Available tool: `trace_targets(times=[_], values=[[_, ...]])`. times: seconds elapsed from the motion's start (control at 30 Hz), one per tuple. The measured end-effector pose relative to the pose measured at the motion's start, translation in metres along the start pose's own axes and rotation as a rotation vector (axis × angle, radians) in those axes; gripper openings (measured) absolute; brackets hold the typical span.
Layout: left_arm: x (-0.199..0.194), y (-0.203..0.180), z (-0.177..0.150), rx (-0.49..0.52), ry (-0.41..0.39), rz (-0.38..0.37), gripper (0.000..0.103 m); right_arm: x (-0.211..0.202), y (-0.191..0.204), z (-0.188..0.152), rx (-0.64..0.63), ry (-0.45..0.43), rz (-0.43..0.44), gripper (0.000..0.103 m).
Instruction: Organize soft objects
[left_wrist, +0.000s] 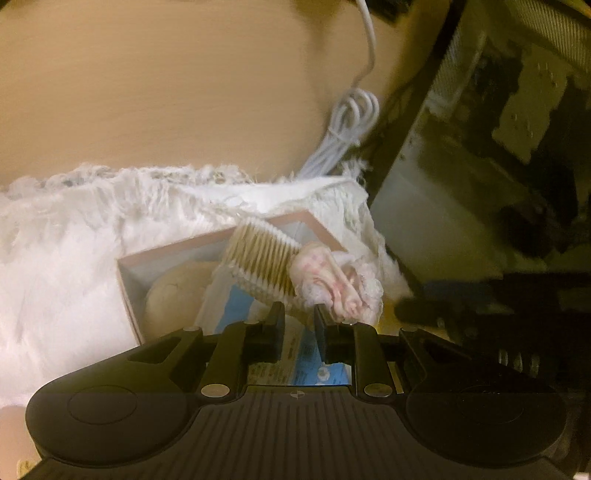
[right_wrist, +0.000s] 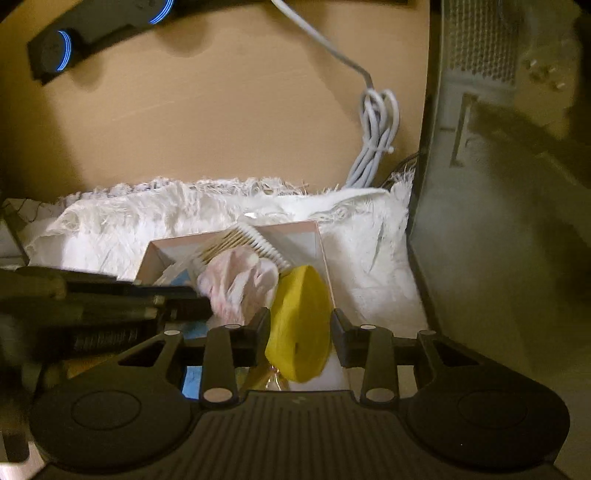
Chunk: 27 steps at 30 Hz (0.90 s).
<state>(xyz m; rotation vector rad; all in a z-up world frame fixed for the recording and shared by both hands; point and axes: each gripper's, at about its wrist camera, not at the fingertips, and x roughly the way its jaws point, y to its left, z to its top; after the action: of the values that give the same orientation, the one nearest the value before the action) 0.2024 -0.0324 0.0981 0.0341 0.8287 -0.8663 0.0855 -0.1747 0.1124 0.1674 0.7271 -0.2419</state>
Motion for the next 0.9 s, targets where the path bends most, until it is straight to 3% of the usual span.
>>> trace_targets(times=[0.17,0.33,0.47,0.57,0.7,0.77,0.83,0.9], values=[[-0.063,-0.013,-0.023,-0.064,-0.159,0.069,0.025,-0.015,0.001,-0.019,-0.077,-0.073,0.077,0.056],[-0.113,-0.04,-0.096,-0.163,-0.314,0.269,0.025,-0.021,0.0,-0.049,-0.121,-0.078,0.219,0.065],[-0.104,-0.054,-0.164,-0.294,-0.263,0.496,0.025,-0.014,0.009,-0.084,-0.222,-0.034,0.295,0.069],[-0.086,-0.057,-0.198,-0.407,-0.196,0.572,0.025,0.001,0.024,-0.107,-0.337,0.018,0.325,0.069],[-0.068,-0.069,-0.215,-0.42,-0.193,0.644,0.026,0.025,0.028,-0.122,-0.369,0.082,0.325,0.07],[-0.063,-0.075,-0.215,-0.426,-0.207,0.68,0.026,0.028,0.027,-0.128,-0.375,0.054,0.32,0.084],[-0.06,-0.076,-0.214,-0.45,-0.221,0.675,0.028,0.031,0.026,-0.131,-0.38,0.04,0.306,0.092],[-0.053,-0.083,-0.211,-0.43,-0.223,0.685,0.037,0.036,0.023,-0.132,-0.357,0.032,0.279,0.103]])
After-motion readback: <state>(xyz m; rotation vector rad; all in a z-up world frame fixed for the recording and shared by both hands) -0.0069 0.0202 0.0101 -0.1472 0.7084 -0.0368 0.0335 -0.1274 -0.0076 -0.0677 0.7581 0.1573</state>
